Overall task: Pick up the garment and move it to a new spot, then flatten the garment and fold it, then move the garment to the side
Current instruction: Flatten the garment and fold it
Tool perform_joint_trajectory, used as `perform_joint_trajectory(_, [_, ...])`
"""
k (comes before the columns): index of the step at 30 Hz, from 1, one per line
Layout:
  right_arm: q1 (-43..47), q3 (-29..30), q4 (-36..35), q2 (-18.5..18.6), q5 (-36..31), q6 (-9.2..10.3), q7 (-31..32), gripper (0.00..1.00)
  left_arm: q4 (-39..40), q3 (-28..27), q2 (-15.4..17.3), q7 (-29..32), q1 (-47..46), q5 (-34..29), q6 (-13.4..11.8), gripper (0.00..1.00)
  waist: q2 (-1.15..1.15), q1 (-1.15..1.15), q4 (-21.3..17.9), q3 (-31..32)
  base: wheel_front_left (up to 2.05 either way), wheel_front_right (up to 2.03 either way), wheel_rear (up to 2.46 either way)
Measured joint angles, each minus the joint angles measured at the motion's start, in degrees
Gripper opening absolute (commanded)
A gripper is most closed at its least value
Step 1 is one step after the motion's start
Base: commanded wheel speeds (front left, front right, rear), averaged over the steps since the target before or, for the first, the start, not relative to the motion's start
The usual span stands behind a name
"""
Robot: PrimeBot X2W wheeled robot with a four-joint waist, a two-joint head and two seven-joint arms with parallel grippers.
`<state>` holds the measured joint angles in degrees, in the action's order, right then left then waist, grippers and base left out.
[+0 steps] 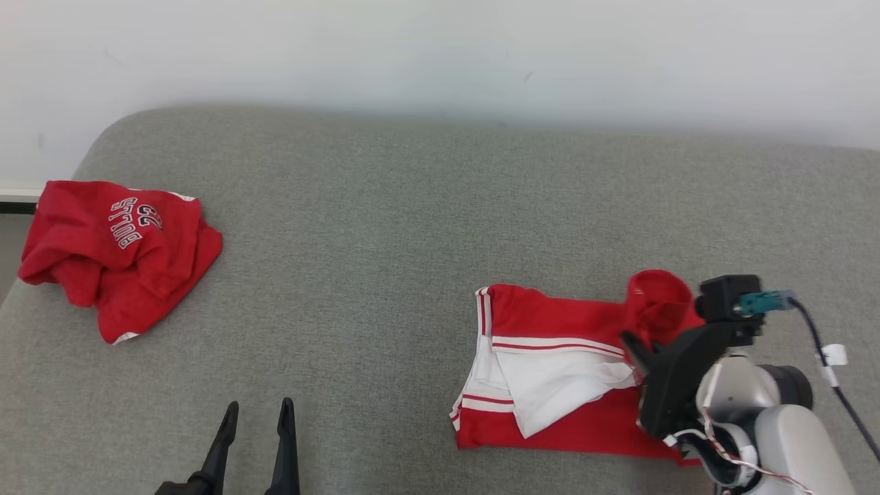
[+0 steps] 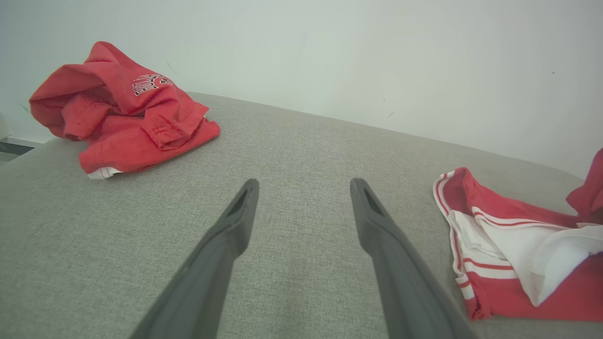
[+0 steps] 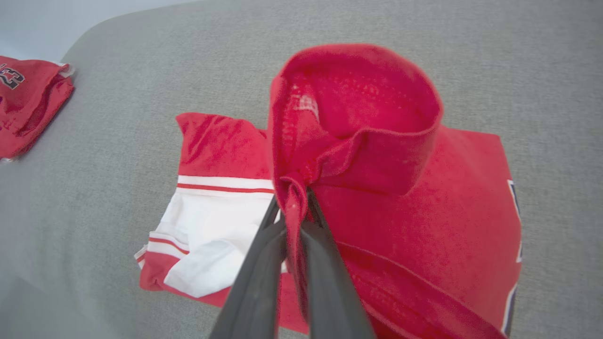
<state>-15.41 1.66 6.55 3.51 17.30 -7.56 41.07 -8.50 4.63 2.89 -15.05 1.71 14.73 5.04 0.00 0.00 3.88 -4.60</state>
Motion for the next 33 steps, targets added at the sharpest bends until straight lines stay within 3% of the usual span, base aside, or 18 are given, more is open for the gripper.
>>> perform_joint_trajectory(7, [-2.22,-7.43,2.89,-0.25,1.71,0.0,0.44,0.0,-0.25,0.67,0.01,0.01,0.63,0.71,0.0,1.0,0.0,0.0,1.48,0.55,0.0,0.0,0.0])
perform_joint_trajectory(22, [-11.28,-14.8,21.73,-0.6,4.68,0.0,-6.83,0.0,-0.86,2.46,0.01,0.0,0.64,1.43,0.02,1.0,0.0,0.0,6.13,0.29,0.0,0.0,0.0])
perform_joint_trajectory(23, [-11.73,-14.77,22.79,-0.6,4.55,0.0,-7.91,0.1,-0.88,2.54,0.01,0.0,0.66,1.44,0.02,1.0,0.0,0.0,6.31,0.34,0.0,0.0,0.0])
perform_joint_trajectory(24, [-12.04,-14.75,23.65,-0.57,5.0,0.0,-8.98,0.45,-0.91,2.57,0.01,0.0,0.7,1.45,0.01,1.0,0.0,0.0,6.44,0.41,0.0,0.0,0.0])
perform_joint_trajectory(25, [-12.32,-14.89,24.37,-0.57,5.5,0.0,-10.07,1.0,-0.91,2.58,0.01,0.0,0.75,1.51,0.01,1.0,0.0,0.0,6.53,0.5,0.0,0.0,0.0])
perform_joint_trajectory(29, [-13.53,-15.39,26.03,-0.6,6.94,0.0,-15.5,1.0,-0.93,2.4,0.01,0.0,1.0,1.58,-0.01,1.0,0.0,0.0,6.34,0.75,0.0,0.0,0.0])
perform_joint_trajectory(33, [-14.28,-15.25,23.31,-0.68,14.36,0.0,-23.13,1.0,-0.62,2.04,0.01,0.0,1.22,1.57,-0.07,1.0,0.0,0.0,5.52,0.88,0.0,0.0,0.0])
